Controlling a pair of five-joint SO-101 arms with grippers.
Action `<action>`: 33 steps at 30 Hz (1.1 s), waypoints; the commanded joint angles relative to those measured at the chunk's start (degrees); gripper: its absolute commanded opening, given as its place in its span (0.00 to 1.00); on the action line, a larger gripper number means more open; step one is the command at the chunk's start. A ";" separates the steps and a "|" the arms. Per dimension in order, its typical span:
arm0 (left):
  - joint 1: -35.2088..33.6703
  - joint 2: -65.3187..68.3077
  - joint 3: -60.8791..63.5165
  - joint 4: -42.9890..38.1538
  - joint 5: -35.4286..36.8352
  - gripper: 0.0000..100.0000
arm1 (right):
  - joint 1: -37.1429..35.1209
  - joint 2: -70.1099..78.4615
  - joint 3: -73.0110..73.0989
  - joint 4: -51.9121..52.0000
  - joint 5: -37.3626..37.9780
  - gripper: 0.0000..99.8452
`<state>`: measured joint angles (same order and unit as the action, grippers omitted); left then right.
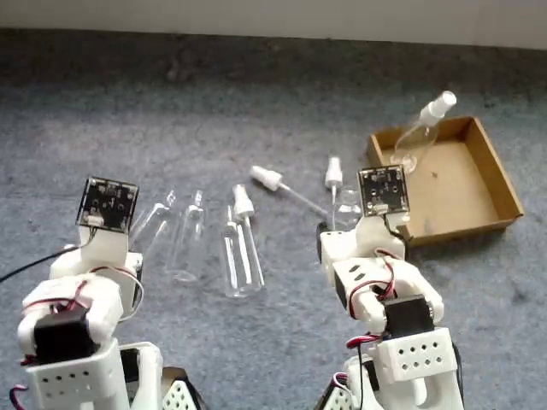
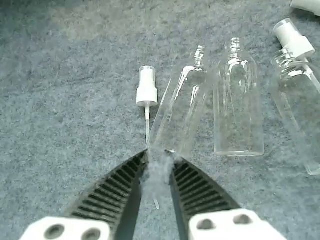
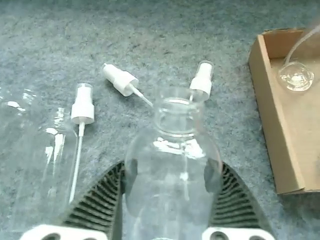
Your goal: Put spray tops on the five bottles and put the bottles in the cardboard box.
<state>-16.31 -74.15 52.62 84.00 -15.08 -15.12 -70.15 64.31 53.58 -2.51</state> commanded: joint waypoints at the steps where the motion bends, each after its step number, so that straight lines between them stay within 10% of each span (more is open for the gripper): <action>1: -0.84 15.78 -9.80 0.18 -0.62 0.01 | 2.24 -0.92 1.63 -4.88 0.62 0.11; 33: -11.56 80.13 -44.18 -8.35 -0.44 0.22 | 2.07 -0.92 3.82 -5.49 0.26 0.11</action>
<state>-27.38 0.57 13.41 78.99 -15.16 -13.71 -70.15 68.44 49.36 -2.51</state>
